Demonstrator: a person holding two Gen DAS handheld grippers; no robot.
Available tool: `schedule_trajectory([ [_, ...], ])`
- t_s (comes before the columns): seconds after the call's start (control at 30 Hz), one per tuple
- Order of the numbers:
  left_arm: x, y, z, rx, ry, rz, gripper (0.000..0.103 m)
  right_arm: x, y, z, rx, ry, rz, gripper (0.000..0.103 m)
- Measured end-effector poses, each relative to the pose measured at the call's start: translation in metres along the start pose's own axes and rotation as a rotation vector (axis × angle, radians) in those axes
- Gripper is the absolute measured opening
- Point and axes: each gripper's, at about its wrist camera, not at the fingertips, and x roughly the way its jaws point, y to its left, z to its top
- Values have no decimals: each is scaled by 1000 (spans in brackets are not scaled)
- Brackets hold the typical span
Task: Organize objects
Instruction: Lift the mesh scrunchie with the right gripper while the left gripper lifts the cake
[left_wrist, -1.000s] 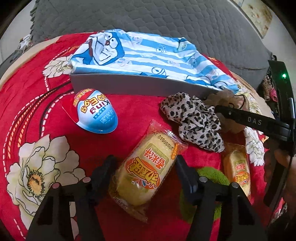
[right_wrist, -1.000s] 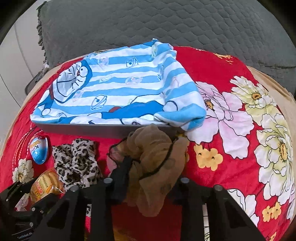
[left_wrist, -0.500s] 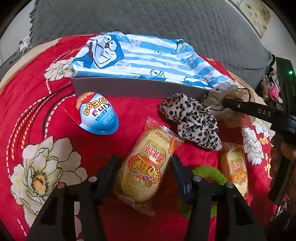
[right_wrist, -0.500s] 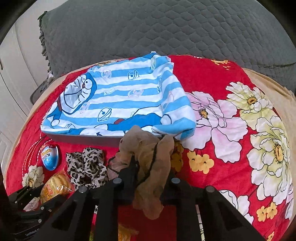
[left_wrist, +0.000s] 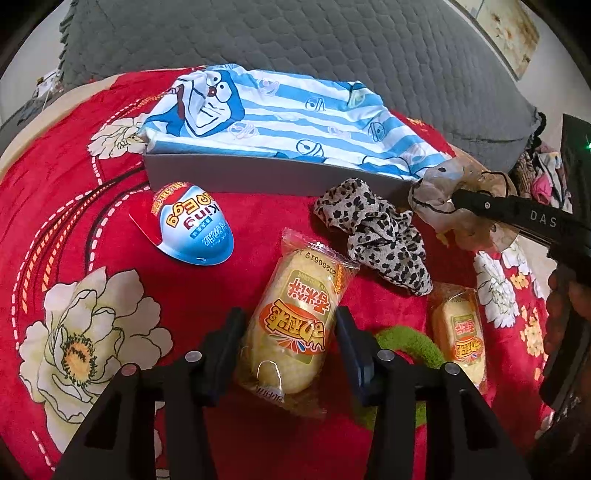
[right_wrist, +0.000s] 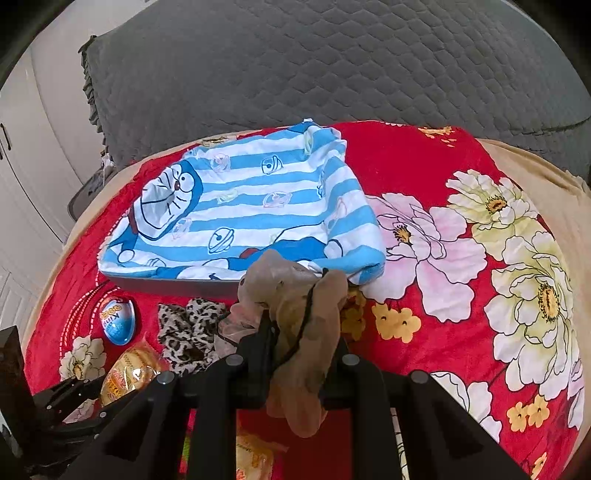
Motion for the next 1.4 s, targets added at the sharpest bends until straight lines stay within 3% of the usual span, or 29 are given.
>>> schedule_trajectory([
  [0.37, -16, -5, 2, -3, -18, 21, 50, -25, 10, 2, -11, -34, 23, 19],
  [0.83, -46, -17, 16, -10, -64, 44, 50, -44, 33, -16, -59, -12, 55, 19],
  [1.4, -98, -38, 32, -12, -142, 108, 50, -88, 48, -20, -90, -83, 78, 19],
])
